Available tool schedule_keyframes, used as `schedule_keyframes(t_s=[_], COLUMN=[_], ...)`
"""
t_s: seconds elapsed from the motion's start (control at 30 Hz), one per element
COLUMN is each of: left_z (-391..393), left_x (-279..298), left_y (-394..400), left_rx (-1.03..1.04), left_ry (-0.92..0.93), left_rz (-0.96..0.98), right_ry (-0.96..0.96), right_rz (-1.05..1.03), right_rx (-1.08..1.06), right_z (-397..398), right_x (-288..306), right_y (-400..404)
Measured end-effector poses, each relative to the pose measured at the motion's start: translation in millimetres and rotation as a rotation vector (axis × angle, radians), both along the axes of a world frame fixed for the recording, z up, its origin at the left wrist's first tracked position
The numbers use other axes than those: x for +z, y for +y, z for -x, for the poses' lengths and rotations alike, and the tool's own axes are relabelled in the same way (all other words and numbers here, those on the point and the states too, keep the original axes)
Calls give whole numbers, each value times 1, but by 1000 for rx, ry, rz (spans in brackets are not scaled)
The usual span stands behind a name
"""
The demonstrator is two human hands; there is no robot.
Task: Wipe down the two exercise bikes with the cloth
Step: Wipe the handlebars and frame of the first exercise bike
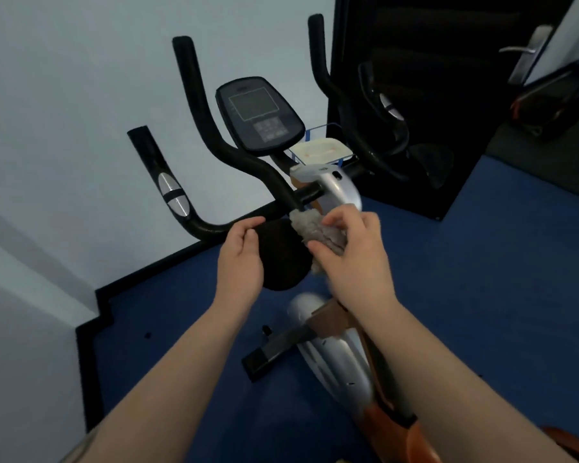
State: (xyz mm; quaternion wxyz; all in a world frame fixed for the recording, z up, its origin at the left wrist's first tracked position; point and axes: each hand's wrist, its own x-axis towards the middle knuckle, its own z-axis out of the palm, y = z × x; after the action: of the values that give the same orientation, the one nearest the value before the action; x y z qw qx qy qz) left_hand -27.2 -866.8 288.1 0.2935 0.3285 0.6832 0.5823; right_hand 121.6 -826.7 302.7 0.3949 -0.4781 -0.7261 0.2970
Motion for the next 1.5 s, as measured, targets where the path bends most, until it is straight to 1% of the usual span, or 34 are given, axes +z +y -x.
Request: schedule_keyframes(t_s=[0.07,0.13,0.2,0.23,0.27,0.3,0.33,0.4,0.47,0.6,0.7,0.77,0.83,0.87,0.93,1.03,1.13,1.27,1.4,1.5], left_z=[0,-1,0,0,0,2,2,2,0,-2,-2,-3,-4,-4,-5,-5,-6,-6,-6,-8], left_x=[0,2,3,3,3,1,-1,-6,-10,-14,-19,-20,-19,-19,-19,-21,-20,-19,-19,-18], left_y=[0,0,-1,-2,-4,-6,-8,-11,-10,-8,-7,-6,-5,-5,-6,-7,-8,-9,-10,-7], left_rx=[3,2,-9,-24,-43,-59,-73,-87,-75,-43,-34,-24,-18,-15,-18,-18,-17,-20,-9,24], left_ry=[-5,-26,-59,-77,-90,-97,-105,-101,-77,-34,-21,-38,-60,-73,-107,-125,-104,-115,-83,-93], left_rz=[-17,-39,-59,-70,-76,-78,-80,-99,-126,-158,-153,-165,-187,-194,-201,-183,-178,-183,-159,-163], right_ry=[-1,-37,-123,-135,-106,-83,-101,-241,-276,-174,-219,-240,-302,-323,-301,-252,-239,-150,-10,28], right_rz=[-41,-75,-150,-187,-183,-184,-226,-397,-495,-594,-628,-645,-662,-654,-601,-523,-484,-315,-196,-142], right_rx=[3,86,167,191,206,204,171,55,12,76,112,159,149,118,85,177,197,129,232,221], right_z=[6,16,24,25,23,20,17,17,25,35,25,27,42,50,57,41,38,59,39,54], right_x=[8,11,4,-2,-7,-12,-16,-20,-21,-33,-49,-42,-24,-17,-17,-35,-31,-17,-27,-17], right_y=[4,1,-8,-12,-15,-14,-12,-4,4,3,-13,-8,5,8,0,-27,-20,-17,-32,-17])
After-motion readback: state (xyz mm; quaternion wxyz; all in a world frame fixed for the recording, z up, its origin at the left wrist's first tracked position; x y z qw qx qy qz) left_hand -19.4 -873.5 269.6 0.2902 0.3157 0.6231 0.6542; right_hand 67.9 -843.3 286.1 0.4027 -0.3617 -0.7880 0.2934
